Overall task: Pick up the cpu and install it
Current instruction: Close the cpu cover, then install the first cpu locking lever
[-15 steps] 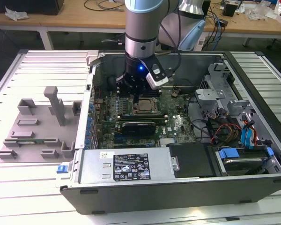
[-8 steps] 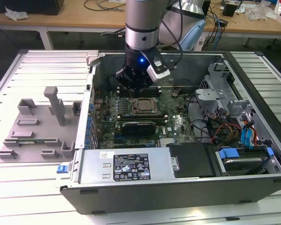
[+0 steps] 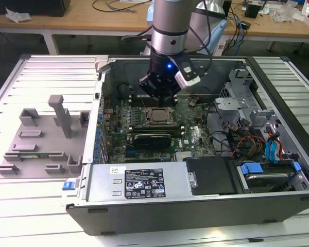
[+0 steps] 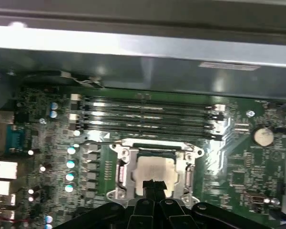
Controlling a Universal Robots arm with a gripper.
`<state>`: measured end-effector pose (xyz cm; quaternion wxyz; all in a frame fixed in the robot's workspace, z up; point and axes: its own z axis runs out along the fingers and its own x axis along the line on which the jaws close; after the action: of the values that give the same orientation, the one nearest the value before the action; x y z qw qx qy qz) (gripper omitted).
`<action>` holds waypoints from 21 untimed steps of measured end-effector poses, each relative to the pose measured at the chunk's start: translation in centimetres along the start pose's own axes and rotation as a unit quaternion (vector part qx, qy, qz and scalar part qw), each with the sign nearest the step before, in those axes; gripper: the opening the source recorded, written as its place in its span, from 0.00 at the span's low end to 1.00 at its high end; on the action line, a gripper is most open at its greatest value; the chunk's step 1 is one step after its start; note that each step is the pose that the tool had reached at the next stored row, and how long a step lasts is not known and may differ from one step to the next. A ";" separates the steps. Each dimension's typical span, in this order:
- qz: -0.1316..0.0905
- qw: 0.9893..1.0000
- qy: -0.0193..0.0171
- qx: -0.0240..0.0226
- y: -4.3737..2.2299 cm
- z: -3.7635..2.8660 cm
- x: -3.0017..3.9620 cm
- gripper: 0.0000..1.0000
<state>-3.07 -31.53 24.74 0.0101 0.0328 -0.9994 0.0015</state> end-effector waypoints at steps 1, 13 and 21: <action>0.000 1.000 0.000 0.000 -0.03 -0.01 -0.40 0.11; -0.001 1.000 -0.019 0.001 0.04 -1.08 0.64 0.11; -0.001 1.000 -0.019 0.001 0.05 -1.08 0.80 0.11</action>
<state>-3.85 -31.53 25.84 -0.0089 0.0340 -0.9994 0.0021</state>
